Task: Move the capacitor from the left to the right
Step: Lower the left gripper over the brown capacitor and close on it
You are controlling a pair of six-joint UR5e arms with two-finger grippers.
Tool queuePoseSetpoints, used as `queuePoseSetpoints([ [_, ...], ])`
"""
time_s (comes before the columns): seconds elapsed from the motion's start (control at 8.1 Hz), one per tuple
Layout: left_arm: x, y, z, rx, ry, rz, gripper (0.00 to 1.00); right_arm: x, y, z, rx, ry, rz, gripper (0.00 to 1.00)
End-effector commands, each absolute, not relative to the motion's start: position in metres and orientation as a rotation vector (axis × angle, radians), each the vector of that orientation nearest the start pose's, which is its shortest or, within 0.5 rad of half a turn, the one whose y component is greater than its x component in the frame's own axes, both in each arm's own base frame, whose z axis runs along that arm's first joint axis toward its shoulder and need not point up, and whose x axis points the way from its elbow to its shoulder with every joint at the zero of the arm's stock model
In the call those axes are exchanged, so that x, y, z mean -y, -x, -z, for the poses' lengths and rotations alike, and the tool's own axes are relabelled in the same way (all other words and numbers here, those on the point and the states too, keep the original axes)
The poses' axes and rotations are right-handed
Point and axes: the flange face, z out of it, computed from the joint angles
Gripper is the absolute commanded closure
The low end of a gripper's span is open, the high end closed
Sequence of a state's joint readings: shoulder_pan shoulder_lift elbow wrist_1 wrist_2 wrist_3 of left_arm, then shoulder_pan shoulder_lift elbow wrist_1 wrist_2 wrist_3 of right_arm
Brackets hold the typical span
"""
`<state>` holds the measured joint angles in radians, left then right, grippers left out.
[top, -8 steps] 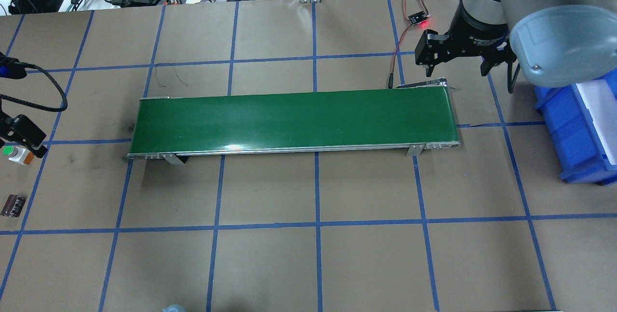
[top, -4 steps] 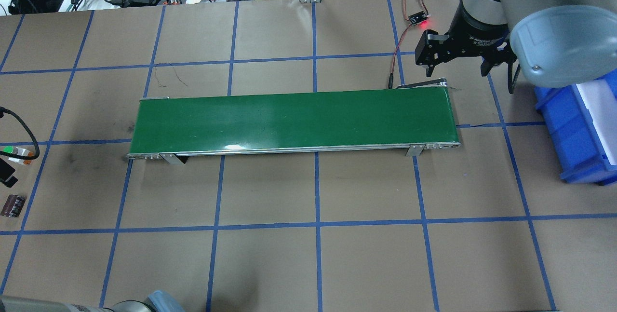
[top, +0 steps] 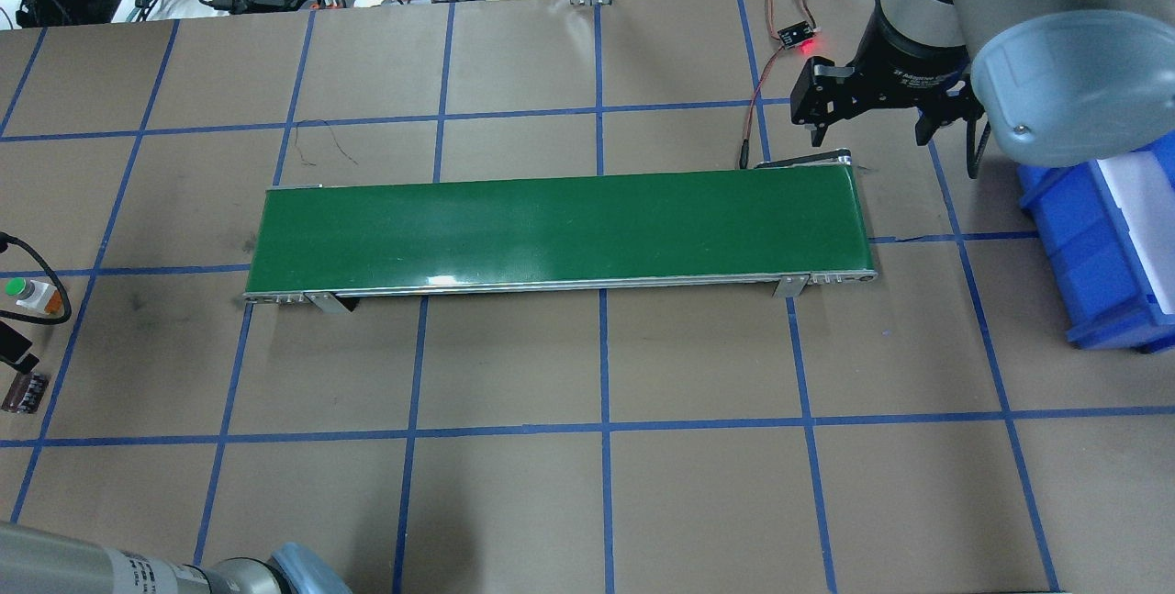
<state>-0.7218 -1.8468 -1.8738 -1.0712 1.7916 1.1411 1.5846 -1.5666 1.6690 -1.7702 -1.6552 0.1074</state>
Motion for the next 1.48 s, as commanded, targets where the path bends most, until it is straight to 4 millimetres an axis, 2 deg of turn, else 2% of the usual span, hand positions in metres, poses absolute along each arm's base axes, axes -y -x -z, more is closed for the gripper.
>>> queuePoseSetpoints([
  [0.0, 0.427, -0.354, -0.233, -3.078, -0.355, -0.276, 0.00, 0.499, -0.132, -0.459, -3.212, -0.157, 0.166, 0.00],
  [0.25, 0.426, -0.351, -0.226, -3.088, -0.266, -0.275, 0.00, 0.499, -0.132, -0.459, -3.212, -0.157, 0.166, 0.00],
  [0.49, 0.423, -0.349, -0.214, -3.087, -0.251, -0.273, 0.01, 0.499, -0.133, -0.458, -3.212, -0.155, 0.164, 0.00],
  [0.99, 0.409, -0.376, -0.186, -3.105, -0.163, -0.215, 0.03, 0.499, -0.132, -0.459, -3.212, -0.155, 0.166, 0.00],
  [1.23, 0.404, -0.369, -0.176, -3.127, -0.166, -0.231, 0.03, 0.499, -0.132, -0.457, -3.214, -0.152, 0.161, 0.00],
  [1.36, 0.402, -0.367, -0.173, -3.132, -0.172, -0.240, 0.07, 0.498, -0.132, -0.458, -3.212, -0.154, 0.163, 0.00],
])
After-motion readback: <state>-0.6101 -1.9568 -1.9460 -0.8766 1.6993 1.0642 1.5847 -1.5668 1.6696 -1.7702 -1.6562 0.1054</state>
